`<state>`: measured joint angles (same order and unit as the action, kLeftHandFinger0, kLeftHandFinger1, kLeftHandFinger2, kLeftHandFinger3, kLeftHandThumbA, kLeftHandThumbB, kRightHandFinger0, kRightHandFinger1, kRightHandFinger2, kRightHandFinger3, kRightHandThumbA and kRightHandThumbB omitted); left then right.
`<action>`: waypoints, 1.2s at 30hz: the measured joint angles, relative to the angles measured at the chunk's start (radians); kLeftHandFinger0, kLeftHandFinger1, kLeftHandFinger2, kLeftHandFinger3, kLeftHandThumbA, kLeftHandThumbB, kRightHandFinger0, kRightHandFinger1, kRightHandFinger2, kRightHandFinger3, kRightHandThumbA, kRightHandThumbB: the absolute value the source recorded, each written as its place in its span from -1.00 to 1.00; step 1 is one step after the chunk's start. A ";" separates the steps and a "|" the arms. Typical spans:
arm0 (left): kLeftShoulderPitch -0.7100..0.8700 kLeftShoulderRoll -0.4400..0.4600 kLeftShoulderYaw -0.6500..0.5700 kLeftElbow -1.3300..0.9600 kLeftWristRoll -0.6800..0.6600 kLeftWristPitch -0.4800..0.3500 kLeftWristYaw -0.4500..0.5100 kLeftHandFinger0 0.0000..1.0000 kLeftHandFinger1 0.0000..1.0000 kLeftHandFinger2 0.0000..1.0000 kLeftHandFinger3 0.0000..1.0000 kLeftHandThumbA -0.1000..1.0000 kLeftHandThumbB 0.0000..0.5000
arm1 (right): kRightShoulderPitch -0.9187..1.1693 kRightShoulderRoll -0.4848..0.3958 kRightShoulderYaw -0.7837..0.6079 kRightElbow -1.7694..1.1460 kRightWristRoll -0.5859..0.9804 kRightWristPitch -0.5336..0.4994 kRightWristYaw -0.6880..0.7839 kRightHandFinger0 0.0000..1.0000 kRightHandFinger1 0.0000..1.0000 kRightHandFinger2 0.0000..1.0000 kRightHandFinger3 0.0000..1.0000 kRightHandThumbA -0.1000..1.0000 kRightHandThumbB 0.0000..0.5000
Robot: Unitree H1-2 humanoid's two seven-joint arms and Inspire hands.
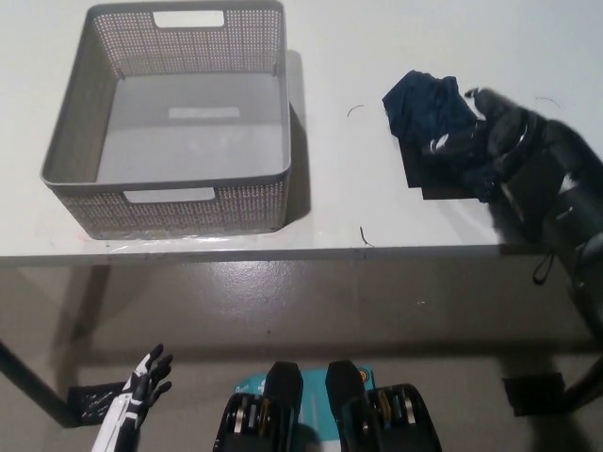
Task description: Use the right hand to pick up a umbrella on the right side and place it into a container on the lft side
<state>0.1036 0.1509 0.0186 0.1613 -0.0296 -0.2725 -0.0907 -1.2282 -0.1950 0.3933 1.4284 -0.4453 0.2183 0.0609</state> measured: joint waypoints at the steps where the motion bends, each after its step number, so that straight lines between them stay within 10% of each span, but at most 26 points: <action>1: -0.003 0.000 0.000 -0.003 0.000 0.000 -0.002 1.00 1.00 1.00 1.00 1.00 -0.22 | 0.008 0.003 0.005 0.002 -0.001 0.000 -0.003 1.00 1.00 1.00 1.00 0.91 1.00; 9: -0.011 0.000 -0.002 -0.032 0.001 0.003 -0.005 1.00 1.00 1.00 1.00 1.00 -0.26 | 0.052 0.007 0.056 0.003 -0.021 -0.004 -0.028 1.00 1.00 1.00 1.00 0.69 0.99; 12: -0.011 0.000 -0.002 -0.035 0.000 0.004 -0.006 1.00 1.00 1.00 1.00 1.00 -0.28 | 0.067 0.006 0.075 0.002 -0.029 -0.005 -0.033 1.00 1.00 1.00 1.00 0.44 0.91; 14: -0.012 0.000 -0.002 -0.037 -0.002 0.004 -0.008 1.00 1.00 1.00 1.00 1.00 -0.25 | 0.077 0.006 0.085 0.001 -0.034 -0.006 -0.045 1.00 1.00 1.00 1.00 -0.10 0.59; 16: -0.011 0.000 -0.002 -0.037 -0.005 0.005 -0.010 1.00 1.00 1.00 1.00 1.00 -0.25 | 0.085 0.006 0.098 -0.002 -0.037 -0.011 -0.065 -0.30 -0.12 0.23 1.00 -0.59 -0.06; 18: -0.011 0.000 -0.002 -0.037 -0.007 0.006 -0.011 1.00 1.00 1.00 1.00 1.00 -0.24 | 0.105 0.006 0.108 -0.008 -0.041 -0.026 -0.126 -0.93 -0.71 -0.34 0.59 -0.80 -0.10; 20: -0.011 0.000 -0.001 -0.037 -0.007 0.007 -0.011 1.00 1.00 1.00 1.00 1.00 -0.20 | 0.120 0.004 0.107 -0.014 -0.044 -0.041 -0.179 -0.95 -0.78 -0.47 0.39 -0.99 0.01; 22: -0.011 0.000 -0.001 -0.037 -0.007 0.007 -0.011 1.00 1.00 1.00 1.00 1.00 -0.17 | 0.133 -0.001 0.098 -0.020 -0.044 -0.068 -0.250 -0.53 -0.38 -0.13 0.27 -1.00 0.17; 25: -0.013 0.000 -0.001 -0.037 -0.007 0.007 -0.011 1.00 1.00 1.00 1.00 1.00 -0.16 | 0.154 -0.011 0.074 -0.026 -0.041 -0.121 -0.336 -1.00 -0.99 -0.83 -0.32 -1.00 -0.08; 27: -0.014 0.000 -0.001 -0.037 -0.007 0.008 -0.011 1.00 1.00 1.00 1.00 1.00 -0.17 | 0.161 -0.017 0.059 -0.026 -0.038 -0.153 -0.374 -1.00 -0.92 -0.72 -0.41 -1.00 -0.24; 32: -0.015 0.000 -0.001 -0.035 -0.007 0.008 -0.011 1.00 1.00 1.00 1.00 1.00 -0.16 | 0.174 -0.026 0.013 -0.023 -0.031 -0.250 -0.473 -1.00 -0.52 0.56 0.47 -1.00 -0.24; 36: -0.010 0.000 0.000 -0.035 -0.008 0.008 -0.011 1.00 1.00 1.00 1.00 1.00 -0.21 | 0.173 -0.028 0.003 -0.019 -0.028 -0.286 -0.497 -1.00 -0.40 0.57 0.54 -1.00 -0.36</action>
<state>0.0934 0.1510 0.0186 0.1260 -0.0376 -0.2647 -0.1014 -1.0551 -0.2232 0.3959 1.4098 -0.4733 -0.0674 -0.4356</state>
